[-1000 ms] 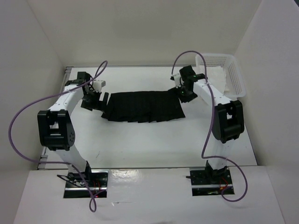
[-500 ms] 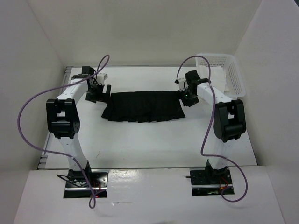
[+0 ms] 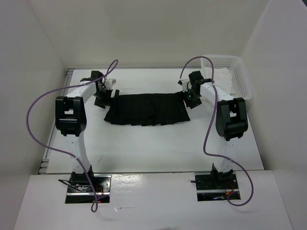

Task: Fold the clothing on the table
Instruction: Fold the skirt

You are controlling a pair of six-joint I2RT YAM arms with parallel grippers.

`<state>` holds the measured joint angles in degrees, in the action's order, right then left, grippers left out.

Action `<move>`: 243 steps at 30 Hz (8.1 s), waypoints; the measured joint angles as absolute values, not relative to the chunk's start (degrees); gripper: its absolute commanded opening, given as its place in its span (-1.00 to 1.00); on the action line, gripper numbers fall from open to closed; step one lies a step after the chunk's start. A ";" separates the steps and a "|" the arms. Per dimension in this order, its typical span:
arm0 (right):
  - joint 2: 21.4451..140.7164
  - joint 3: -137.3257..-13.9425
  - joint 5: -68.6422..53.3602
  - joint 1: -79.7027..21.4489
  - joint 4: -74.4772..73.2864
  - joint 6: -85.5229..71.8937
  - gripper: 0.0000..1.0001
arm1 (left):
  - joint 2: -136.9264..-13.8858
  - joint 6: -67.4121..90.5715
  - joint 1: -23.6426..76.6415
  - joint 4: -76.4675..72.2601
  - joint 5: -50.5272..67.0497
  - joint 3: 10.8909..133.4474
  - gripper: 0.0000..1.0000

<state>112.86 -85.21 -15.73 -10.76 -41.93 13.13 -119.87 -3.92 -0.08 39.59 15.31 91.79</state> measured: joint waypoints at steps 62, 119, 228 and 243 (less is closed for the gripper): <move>123.24 -94.04 -26.76 -8.95 -41.95 11.38 0.91 | -124.62 -3.05 3.81 40.10 11.38 97.12 -0.40; 127.26 -95.68 -32.25 -9.17 -41.65 11.70 -1.00 | -124.62 -4.38 3.77 42.09 12.34 97.21 -0.51; 152.18 -165.23 -43.07 -45.17 -58.06 9.30 0.80 | -103.46 -6.09 -22.76 45.65 22.83 81.45 1.00; 121.21 -125.12 -12.16 -31.16 -50.94 7.35 0.97 | -87.59 -7.66 -22.79 47.37 21.39 81.36 1.00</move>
